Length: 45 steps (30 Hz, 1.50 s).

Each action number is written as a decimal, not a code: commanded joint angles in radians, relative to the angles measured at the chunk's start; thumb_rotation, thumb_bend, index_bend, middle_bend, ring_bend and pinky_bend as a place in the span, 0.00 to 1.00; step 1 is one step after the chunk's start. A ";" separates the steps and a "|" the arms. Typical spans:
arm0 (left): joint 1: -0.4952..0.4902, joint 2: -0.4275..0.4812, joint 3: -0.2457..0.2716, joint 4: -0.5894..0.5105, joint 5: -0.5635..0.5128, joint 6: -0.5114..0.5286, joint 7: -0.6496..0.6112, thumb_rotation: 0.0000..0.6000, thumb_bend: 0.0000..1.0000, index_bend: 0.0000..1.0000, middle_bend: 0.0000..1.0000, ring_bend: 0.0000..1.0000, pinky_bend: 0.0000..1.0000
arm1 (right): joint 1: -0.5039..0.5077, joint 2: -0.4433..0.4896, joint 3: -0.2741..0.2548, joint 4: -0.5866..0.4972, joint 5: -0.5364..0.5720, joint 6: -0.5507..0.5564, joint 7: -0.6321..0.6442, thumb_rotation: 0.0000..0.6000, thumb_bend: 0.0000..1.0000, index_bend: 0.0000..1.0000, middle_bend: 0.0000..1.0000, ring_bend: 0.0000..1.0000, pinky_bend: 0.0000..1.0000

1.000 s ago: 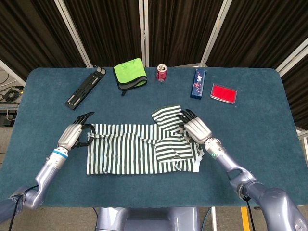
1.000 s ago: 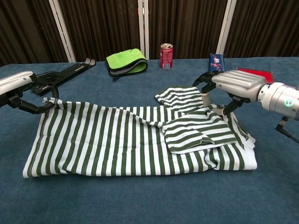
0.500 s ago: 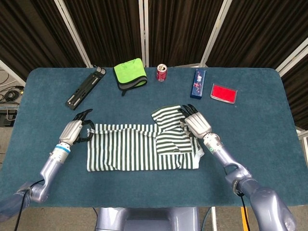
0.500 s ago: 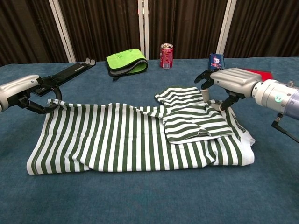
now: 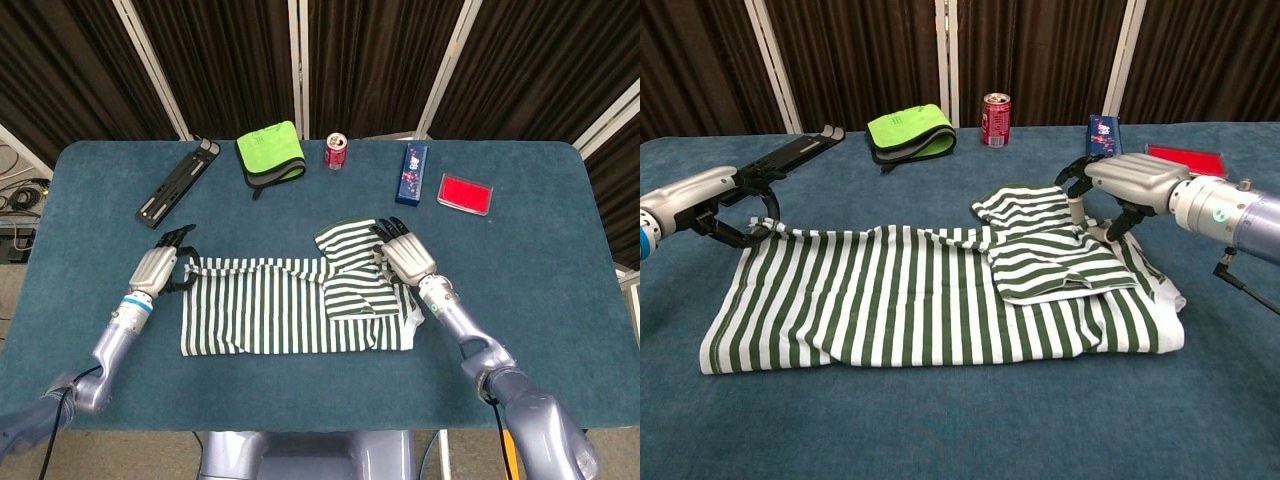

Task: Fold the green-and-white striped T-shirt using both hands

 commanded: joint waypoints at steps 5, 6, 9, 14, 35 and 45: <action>-0.008 -0.020 -0.016 0.034 -0.023 -0.011 0.041 1.00 0.55 0.64 0.00 0.00 0.00 | 0.009 -0.023 -0.008 0.034 0.002 -0.013 0.005 1.00 0.43 0.73 0.12 0.00 0.00; -0.010 -0.017 -0.014 0.033 -0.024 -0.020 0.047 1.00 0.55 0.56 0.00 0.00 0.00 | 0.010 -0.024 -0.009 0.038 0.001 -0.015 0.005 1.00 0.43 0.73 0.12 0.00 0.00; -0.016 0.003 -0.009 0.011 -0.032 -0.058 0.068 1.00 0.47 0.13 0.00 0.00 0.00 | 0.014 -0.029 -0.014 0.048 0.000 -0.021 0.006 1.00 0.43 0.73 0.12 0.00 0.00; -0.013 0.025 -0.022 -0.021 -0.055 -0.063 0.102 1.00 0.37 0.00 0.00 0.00 0.00 | 0.015 -0.037 -0.018 0.061 0.001 -0.024 0.007 1.00 0.43 0.73 0.12 0.00 0.00; 0.024 0.128 -0.045 -0.157 -0.034 0.073 0.151 1.00 0.38 0.00 0.00 0.00 0.00 | 0.023 -0.052 -0.007 0.089 0.024 -0.031 -0.046 1.00 0.43 0.72 0.12 0.00 0.00; 0.032 0.169 -0.051 -0.233 -0.034 0.101 0.187 1.00 0.39 0.00 0.00 0.00 0.00 | 0.032 -0.064 0.013 0.111 0.046 -0.042 -0.076 1.00 0.43 0.71 0.12 0.00 0.00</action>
